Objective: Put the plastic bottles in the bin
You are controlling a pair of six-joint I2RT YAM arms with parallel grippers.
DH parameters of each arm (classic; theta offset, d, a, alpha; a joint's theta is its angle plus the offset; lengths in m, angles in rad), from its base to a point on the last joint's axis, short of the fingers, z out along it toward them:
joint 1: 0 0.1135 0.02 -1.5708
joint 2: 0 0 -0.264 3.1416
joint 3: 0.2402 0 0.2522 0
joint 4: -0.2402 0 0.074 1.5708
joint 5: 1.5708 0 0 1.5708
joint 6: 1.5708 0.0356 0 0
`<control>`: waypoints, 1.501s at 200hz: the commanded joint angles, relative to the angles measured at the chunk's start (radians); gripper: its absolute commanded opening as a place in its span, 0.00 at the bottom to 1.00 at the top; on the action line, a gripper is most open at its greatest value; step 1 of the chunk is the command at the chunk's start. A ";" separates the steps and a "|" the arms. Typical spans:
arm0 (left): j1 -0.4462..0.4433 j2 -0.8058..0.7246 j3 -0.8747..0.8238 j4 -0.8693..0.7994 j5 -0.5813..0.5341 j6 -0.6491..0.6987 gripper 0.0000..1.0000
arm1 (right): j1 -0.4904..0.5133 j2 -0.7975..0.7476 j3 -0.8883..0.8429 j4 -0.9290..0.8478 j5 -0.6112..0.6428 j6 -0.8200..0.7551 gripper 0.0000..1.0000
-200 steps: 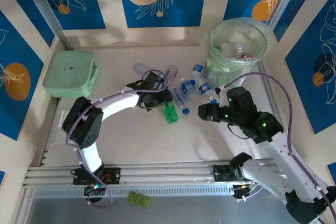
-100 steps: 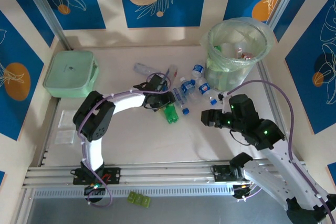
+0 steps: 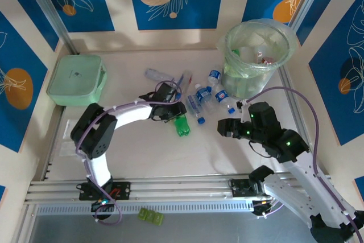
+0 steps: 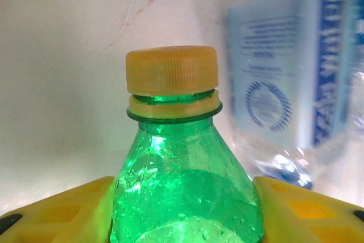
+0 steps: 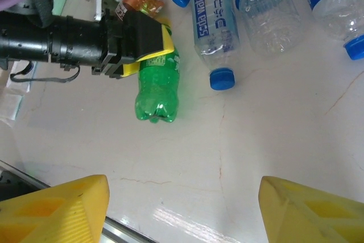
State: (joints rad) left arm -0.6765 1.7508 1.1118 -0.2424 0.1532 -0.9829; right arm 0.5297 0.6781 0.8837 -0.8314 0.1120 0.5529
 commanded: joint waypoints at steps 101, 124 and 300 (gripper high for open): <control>-0.001 -0.620 -0.295 0.649 0.436 0.144 0.57 | 0.033 -0.045 0.009 0.360 -0.448 0.051 0.79; -0.003 -0.640 -0.319 0.798 0.497 0.070 0.56 | 0.092 -0.036 0.004 0.460 -0.430 0.046 0.85; -0.070 -0.620 -0.272 1.012 0.587 -0.048 0.55 | 0.203 0.136 -0.066 0.913 -0.512 0.286 0.71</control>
State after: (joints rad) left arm -0.7273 1.1343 0.8078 0.7204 0.7250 -1.0241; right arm 0.7242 0.8337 0.8249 0.0158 -0.4026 0.8013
